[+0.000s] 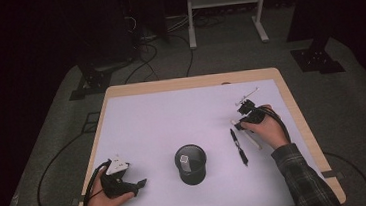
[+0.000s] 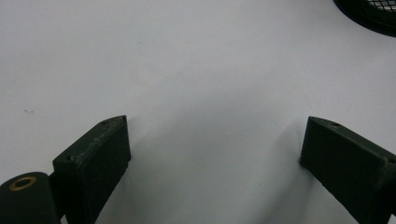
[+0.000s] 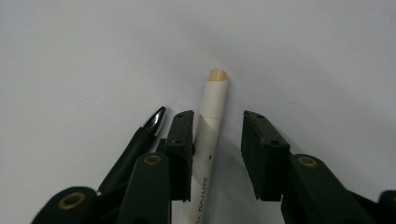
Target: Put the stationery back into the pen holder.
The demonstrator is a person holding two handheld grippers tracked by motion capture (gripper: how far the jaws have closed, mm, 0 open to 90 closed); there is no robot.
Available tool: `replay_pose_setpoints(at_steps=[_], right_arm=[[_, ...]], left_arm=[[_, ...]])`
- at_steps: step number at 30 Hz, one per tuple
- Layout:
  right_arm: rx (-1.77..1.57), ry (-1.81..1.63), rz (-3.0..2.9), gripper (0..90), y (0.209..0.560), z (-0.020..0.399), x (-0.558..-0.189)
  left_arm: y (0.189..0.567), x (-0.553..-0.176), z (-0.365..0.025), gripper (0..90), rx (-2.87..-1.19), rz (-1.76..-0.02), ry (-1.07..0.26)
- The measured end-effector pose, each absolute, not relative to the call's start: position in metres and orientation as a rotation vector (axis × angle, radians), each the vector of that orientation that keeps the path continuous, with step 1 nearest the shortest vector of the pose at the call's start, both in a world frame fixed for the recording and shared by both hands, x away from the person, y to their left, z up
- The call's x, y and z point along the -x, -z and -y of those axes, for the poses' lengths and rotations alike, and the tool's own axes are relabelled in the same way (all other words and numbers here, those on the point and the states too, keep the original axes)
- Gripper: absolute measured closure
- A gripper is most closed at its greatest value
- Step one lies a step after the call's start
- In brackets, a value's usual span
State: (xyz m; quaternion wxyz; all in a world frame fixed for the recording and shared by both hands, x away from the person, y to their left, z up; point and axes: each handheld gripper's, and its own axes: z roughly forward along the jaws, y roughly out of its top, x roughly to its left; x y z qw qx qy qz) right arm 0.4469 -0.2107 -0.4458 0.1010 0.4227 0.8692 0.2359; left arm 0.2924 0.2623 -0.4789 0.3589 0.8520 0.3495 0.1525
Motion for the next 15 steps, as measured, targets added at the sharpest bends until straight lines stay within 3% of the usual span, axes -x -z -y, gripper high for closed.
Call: replay_pose_setpoints(at_steps=[15], right_arm=[[-1.258, -0.538, -2.643, 69.9, 0.441, 0.196, -0.463]], left_arm=[[0.479, -0.292, -0.262, 7.6, -2.195, -0.901, -0.394]])
